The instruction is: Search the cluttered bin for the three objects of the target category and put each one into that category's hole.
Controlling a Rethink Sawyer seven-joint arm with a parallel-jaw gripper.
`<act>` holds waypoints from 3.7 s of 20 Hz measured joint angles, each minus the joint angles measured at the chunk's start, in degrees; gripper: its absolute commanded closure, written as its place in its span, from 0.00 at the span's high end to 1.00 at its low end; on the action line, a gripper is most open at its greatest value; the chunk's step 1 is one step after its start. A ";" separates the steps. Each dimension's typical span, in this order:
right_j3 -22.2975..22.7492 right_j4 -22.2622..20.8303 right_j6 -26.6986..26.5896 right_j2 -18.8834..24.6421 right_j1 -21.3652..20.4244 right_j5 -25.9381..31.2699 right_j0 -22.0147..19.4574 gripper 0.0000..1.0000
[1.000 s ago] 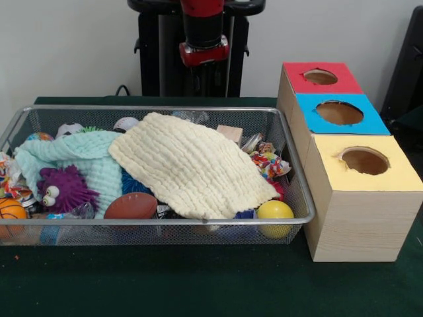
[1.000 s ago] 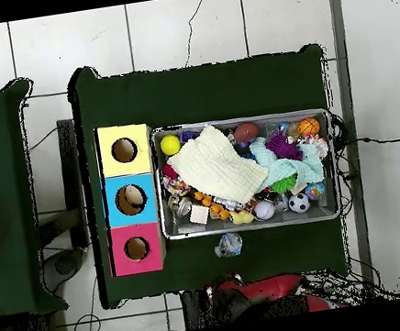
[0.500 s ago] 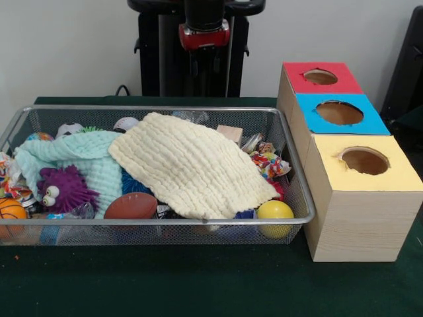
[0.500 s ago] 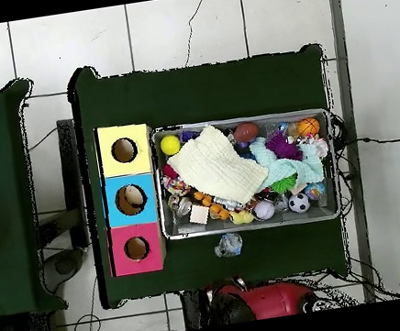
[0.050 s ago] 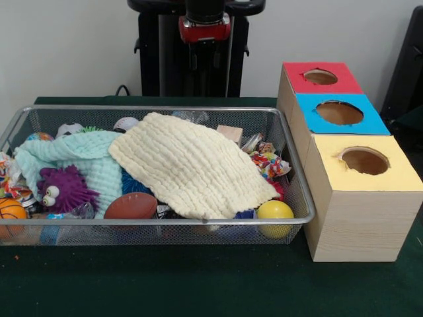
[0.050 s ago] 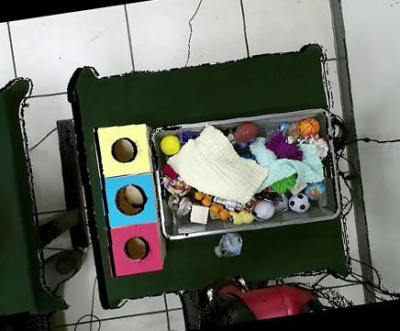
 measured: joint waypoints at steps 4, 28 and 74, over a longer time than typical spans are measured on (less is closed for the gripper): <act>0.00 0.09 0.00 -0.01 0.02 0.06 0.01 1.00; -1.97 1.99 0.00 0.16 4.08 1.99 0.54 1.00; -11.08 -3.63 0.00 1.72 18.10 -3.16 -4.52 1.00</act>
